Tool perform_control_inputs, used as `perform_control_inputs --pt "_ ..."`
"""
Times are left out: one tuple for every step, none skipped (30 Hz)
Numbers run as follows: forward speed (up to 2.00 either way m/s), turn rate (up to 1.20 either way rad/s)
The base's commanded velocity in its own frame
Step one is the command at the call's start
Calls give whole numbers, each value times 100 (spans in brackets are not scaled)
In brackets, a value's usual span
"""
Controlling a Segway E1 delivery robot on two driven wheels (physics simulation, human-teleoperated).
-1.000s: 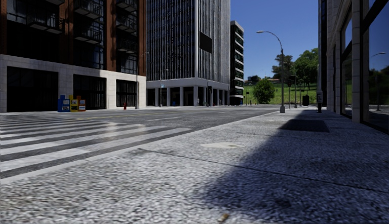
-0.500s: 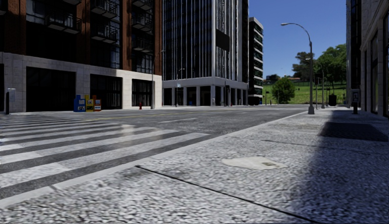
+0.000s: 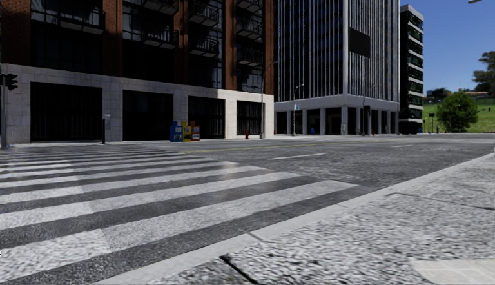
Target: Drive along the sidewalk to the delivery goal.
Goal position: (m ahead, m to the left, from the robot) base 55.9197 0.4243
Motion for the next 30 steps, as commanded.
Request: perform_control_inputs --pt "200 71" --pt "200 71" --pt "200 71" --pt "200 71" --pt "200 71" --pt "200 71" --pt "200 71" --pt "200 71" --pt "200 71" --pt "200 70" --pt "200 67" --pt "200 66" --pt "200 66" --pt "200 66" --pt "200 65" --pt "200 65" --pt "200 64" --pt "200 64" --pt "200 62" --pt "200 58" --pt "200 50" --pt "200 39" --pt "200 39" --pt "200 36" --pt "200 30" --pt "200 24" --pt "200 22" --pt "200 22" --pt "200 20" --pt "200 19"
